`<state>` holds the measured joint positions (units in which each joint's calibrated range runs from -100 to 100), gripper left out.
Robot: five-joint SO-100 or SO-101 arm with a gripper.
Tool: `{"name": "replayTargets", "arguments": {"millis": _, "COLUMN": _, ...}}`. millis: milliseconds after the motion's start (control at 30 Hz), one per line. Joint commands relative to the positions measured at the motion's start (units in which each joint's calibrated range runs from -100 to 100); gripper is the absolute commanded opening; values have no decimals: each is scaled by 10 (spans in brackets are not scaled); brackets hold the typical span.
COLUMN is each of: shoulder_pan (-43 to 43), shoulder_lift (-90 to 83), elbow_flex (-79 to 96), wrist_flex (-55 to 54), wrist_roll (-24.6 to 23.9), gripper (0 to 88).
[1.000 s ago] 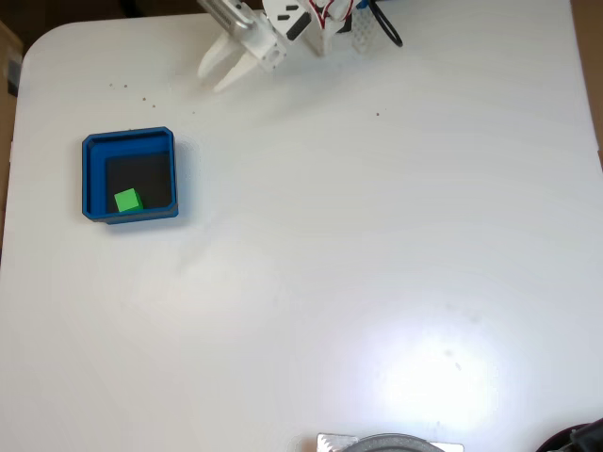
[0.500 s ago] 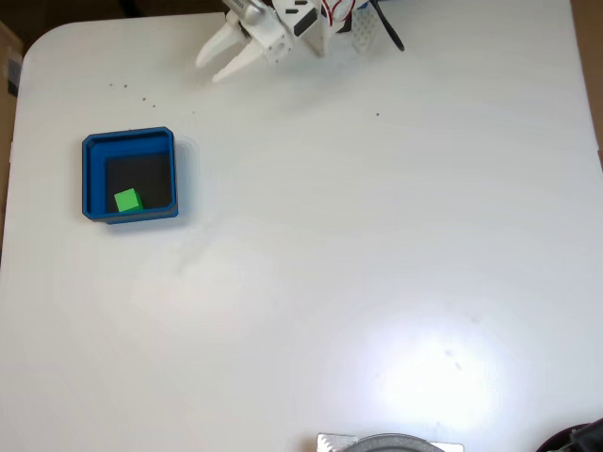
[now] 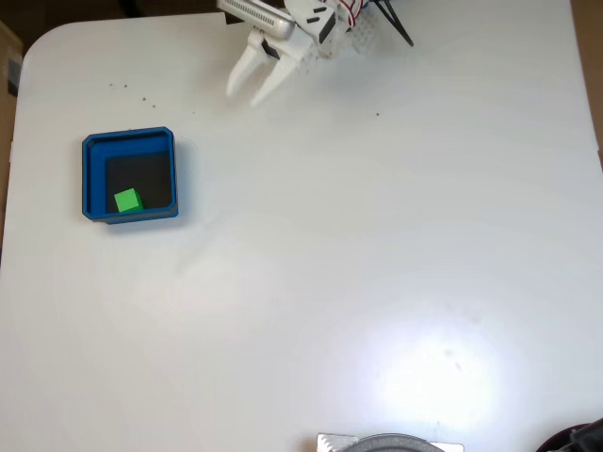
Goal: Pick up green cube and drop it in the blue box
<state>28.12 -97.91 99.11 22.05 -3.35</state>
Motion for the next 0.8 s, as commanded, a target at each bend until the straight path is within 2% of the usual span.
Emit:
{"name": "replayTargets", "arguments": {"millis": 0, "shoulder_pan": -87, "shoulder_lift": -13, "elbow_flex": 5, "wrist_flex": 16, "wrist_roll": -1, "gripper": 188}}
{"name": "replayTargets", "arguments": {"millis": 533, "shoulder_pan": -311, "shoulder_lift": -13, "elbow_flex": 5, "wrist_flex": 16, "wrist_roll": -1, "gripper": 188}}
{"name": "replayTargets", "arguments": {"millis": 767, "shoulder_pan": -355, "shoulder_lift": -12, "elbow_flex": 5, "wrist_flex": 16, "wrist_roll": -1, "gripper": 187}}
